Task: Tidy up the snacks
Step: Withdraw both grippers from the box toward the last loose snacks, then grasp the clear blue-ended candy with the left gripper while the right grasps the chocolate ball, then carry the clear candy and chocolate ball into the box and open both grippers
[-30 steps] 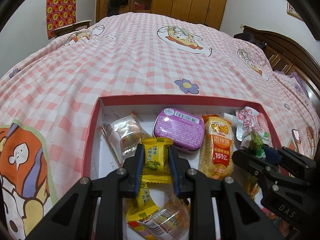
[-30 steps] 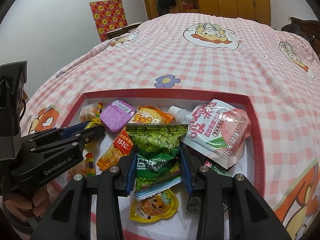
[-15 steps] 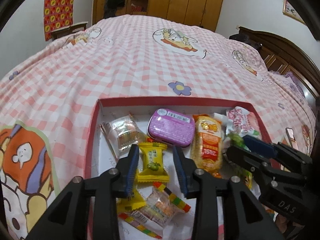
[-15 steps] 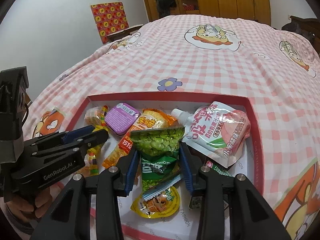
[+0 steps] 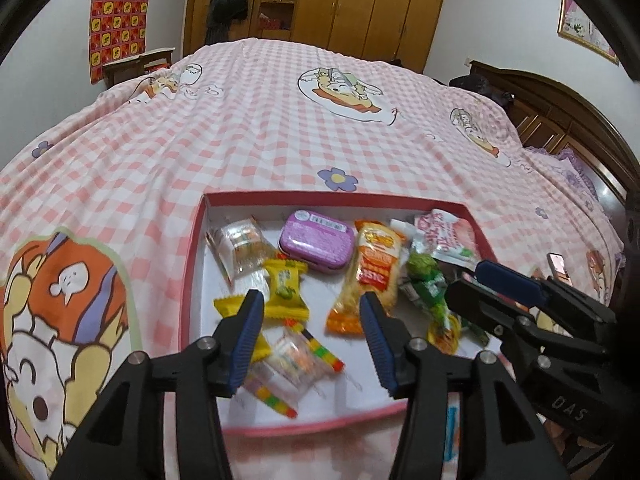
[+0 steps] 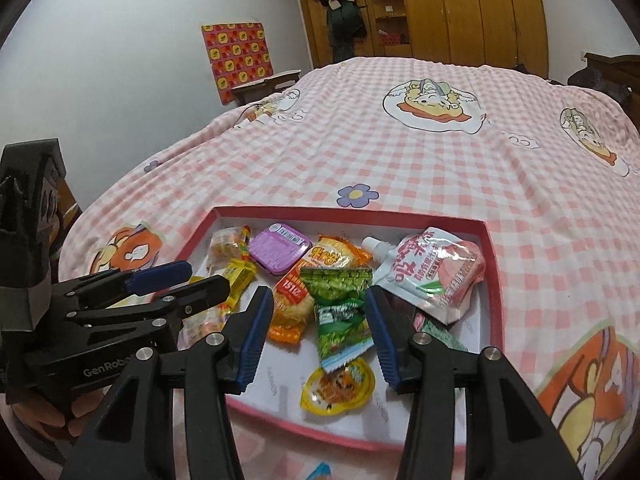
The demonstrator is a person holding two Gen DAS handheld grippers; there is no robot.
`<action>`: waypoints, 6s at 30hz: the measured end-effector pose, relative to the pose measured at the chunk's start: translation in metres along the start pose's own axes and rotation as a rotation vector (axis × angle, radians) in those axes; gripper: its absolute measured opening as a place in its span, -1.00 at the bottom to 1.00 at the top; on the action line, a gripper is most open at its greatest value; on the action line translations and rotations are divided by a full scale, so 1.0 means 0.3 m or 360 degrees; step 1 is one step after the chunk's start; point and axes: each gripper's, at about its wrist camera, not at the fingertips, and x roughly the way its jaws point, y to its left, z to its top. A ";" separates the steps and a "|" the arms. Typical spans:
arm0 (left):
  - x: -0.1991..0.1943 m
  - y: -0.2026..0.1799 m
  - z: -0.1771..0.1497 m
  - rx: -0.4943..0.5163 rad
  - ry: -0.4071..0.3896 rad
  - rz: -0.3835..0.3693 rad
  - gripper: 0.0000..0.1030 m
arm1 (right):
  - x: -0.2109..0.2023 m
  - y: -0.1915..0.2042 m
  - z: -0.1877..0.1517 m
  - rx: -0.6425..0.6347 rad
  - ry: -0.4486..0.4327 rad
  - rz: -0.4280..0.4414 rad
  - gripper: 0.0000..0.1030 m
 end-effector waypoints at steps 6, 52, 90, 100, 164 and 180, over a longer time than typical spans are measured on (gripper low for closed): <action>-0.039 -0.024 -0.041 -0.0020 0.0035 -0.0042 0.02 | -0.055 -0.007 -0.035 0.0035 -0.0002 0.0000 -0.05; -0.020 -0.345 -0.294 0.0256 0.0291 -0.0332 0.09 | -0.226 -0.215 -0.324 0.0296 0.0174 -0.0128 -0.05; -0.033 -0.232 -0.296 0.0147 0.0234 -0.0193 -0.25 | -0.189 -0.197 -0.359 0.0341 0.0204 -0.0013 -0.05; -0.054 -0.171 -0.290 0.0086 0.0212 -0.0161 -0.25 | -0.120 -0.104 -0.375 0.0230 0.0286 -0.0003 -0.05; 0.069 -0.054 0.035 0.0039 -0.0038 0.0023 -0.25 | -0.003 -0.083 -0.012 0.0075 0.0076 -0.0089 -0.31; 0.153 -0.027 0.032 0.0012 -0.0016 0.0083 -0.24 | 0.079 -0.115 -0.021 0.0103 0.0075 -0.0096 -0.29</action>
